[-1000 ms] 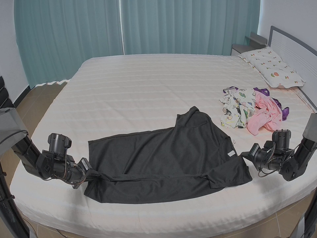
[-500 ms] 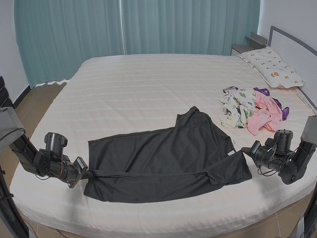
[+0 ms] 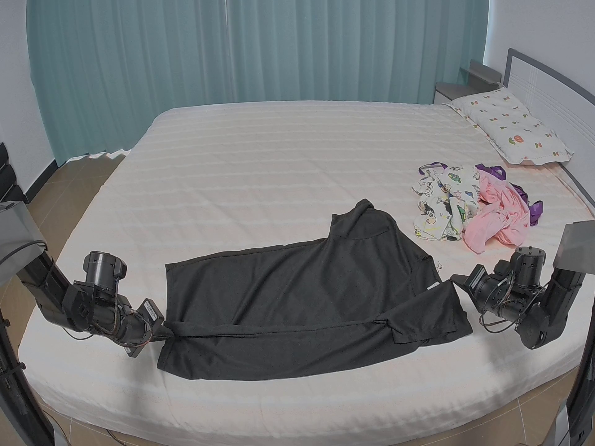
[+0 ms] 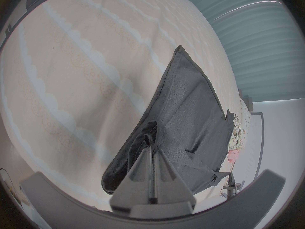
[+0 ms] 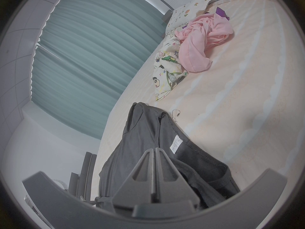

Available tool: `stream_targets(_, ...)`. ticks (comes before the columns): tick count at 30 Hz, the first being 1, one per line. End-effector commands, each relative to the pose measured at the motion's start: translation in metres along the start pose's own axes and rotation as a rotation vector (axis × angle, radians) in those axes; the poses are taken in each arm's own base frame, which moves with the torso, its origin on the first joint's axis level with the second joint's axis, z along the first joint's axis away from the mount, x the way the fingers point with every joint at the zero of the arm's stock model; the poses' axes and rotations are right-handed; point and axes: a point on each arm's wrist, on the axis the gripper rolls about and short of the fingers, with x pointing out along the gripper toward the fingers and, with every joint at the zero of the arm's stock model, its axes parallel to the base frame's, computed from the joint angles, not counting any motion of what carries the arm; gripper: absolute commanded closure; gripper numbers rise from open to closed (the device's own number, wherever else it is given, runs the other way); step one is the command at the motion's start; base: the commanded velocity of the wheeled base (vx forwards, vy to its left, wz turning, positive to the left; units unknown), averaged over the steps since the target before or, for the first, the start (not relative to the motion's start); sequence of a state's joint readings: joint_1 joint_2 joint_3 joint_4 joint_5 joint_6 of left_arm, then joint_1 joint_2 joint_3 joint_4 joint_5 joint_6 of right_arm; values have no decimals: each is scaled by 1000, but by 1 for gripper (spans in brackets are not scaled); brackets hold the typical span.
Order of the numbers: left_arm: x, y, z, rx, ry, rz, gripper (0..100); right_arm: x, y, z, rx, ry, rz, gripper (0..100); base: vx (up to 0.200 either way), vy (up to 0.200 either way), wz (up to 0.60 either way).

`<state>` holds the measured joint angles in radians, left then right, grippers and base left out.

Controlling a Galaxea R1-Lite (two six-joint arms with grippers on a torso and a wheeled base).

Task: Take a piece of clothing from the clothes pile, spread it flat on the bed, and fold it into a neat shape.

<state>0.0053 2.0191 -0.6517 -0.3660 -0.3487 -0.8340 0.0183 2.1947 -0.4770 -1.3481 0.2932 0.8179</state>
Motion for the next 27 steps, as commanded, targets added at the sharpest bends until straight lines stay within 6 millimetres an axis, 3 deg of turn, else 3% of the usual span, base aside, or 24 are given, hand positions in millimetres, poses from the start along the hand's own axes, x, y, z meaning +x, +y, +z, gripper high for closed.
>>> stream_targets(1, 0, 0, 0, -1, -1, 1, 100, 5, -7, -8, 7, 29, -17, 100, 0, 0, 0)
stream_targets(7, 0, 0, 2, -16, -8, -4, 100, 11, -8, -7, -4, -10, 19, 100, 0, 0, 0)
stream_targets(18, -3, -1, 2, -26, -7, -23, 100, 3, -4, -1, -25, -79, 83, 100, 0, 0, 0)
stream_targets(27, -2, 0, 6, -57, -13, -20, 100, 14, -13, -5, -17, -68, 65, 100, 0, 0, 0)
